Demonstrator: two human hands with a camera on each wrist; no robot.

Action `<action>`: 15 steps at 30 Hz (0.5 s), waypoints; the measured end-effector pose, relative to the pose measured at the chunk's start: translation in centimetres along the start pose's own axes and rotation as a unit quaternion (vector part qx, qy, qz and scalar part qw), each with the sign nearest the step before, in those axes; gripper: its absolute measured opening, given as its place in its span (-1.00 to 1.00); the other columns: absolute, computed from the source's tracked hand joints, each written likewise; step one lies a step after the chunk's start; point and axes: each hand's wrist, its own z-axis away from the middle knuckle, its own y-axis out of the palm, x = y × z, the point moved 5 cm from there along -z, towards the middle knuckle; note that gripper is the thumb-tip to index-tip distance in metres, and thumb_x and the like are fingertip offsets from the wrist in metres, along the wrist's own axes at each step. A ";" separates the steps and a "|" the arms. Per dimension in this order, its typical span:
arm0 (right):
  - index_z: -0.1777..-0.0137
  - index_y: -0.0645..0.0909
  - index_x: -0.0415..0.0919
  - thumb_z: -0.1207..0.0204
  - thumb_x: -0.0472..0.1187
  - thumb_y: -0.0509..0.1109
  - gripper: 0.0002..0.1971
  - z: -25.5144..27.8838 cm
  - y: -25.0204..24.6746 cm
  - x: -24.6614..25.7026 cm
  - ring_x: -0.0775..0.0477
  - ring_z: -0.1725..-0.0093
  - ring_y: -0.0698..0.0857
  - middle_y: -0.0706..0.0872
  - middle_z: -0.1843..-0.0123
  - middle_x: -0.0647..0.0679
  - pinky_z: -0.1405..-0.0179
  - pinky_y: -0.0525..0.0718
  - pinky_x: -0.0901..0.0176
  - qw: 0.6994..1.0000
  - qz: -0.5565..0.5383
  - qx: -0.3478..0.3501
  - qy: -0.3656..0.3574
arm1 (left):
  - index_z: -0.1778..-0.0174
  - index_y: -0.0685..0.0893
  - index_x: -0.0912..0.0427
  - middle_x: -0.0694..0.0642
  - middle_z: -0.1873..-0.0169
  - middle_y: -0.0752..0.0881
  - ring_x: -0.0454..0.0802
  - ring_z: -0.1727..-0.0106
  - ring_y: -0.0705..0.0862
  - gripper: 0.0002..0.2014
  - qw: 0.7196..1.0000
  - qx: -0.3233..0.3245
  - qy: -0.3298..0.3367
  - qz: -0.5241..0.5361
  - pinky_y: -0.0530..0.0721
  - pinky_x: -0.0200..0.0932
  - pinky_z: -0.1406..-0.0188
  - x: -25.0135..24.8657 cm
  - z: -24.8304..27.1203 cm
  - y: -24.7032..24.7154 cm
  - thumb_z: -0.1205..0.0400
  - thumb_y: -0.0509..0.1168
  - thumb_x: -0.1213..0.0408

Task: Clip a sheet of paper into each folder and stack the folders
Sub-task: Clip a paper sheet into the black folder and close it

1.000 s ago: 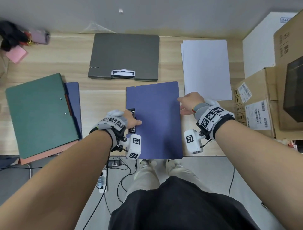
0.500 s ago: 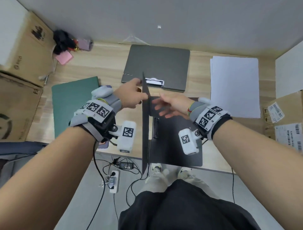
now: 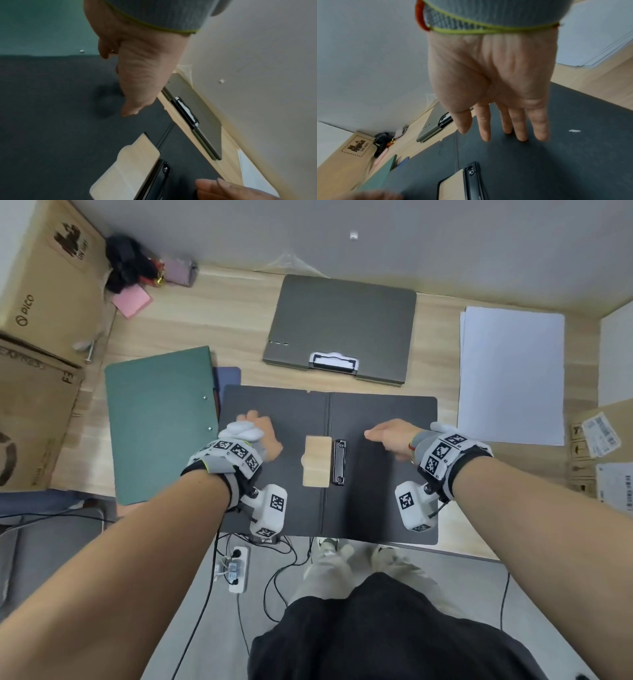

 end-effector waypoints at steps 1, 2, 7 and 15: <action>-0.54 0.48 -0.07 -0.63 0.10 0.28 -0.48 -0.1 -0.2 -0.2 -0.18 -0.45 0.55 0.54 -0.49 -0.09 -0.42 0.56 -0.16 1.000 -0.008 -0.001 0.002 | -0.34 0.63 0.13 0.12 -0.40 0.56 0.18 -0.38 0.56 -0.60 0.999 0.038 0.015 -0.008 0.52 0.00 -0.08 -0.6 -0.2 0.6 -0.65 0.28 0.02; -0.54 0.48 -0.06 -0.63 0.10 0.28 -0.49 -0.2 -0.5 -0.5 -0.16 -0.43 0.56 0.55 -0.48 -0.08 -0.41 0.56 -0.14 1.000 -0.018 -0.003 0.002 | -0.30 0.67 0.19 0.15 -0.31 0.64 0.18 -0.33 0.63 -0.61 0.998 0.063 0.025 -0.012 0.55 -0.01 -0.09 -1.2 -0.4 0.9 -0.66 0.27 0.02; -0.43 0.57 -0.08 -0.59 0.05 0.36 -0.55 0.1 -2.7 -1.6 -0.01 -0.26 0.68 0.65 -0.35 -0.03 -0.27 0.67 0.04 0.994 -0.110 -0.003 -0.012 | -0.28 0.71 0.20 0.12 -0.01 0.73 0.15 -0.11 0.71 -0.62 0.997 0.059 0.043 0.014 0.54 -0.12 0.08 -5.1 -1.2 -2.4 -0.67 0.25 0.04; -0.36 0.64 -0.21 -0.59 -0.14 0.32 -0.64 1.1 -15.4 -7.1 -0.18 -0.36 0.61 0.67 -0.35 -0.12 -0.43 0.53 -0.05 0.963 -0.179 -0.199 -0.017 | 0.02 0.76 -0.18 -0.05 0.12 0.80 0.05 0.09 0.78 -0.82 0.961 0.003 0.152 0.230 0.78 -0.07 -0.08 -19.5 -0.9 -8.3 -0.49 0.37 0.03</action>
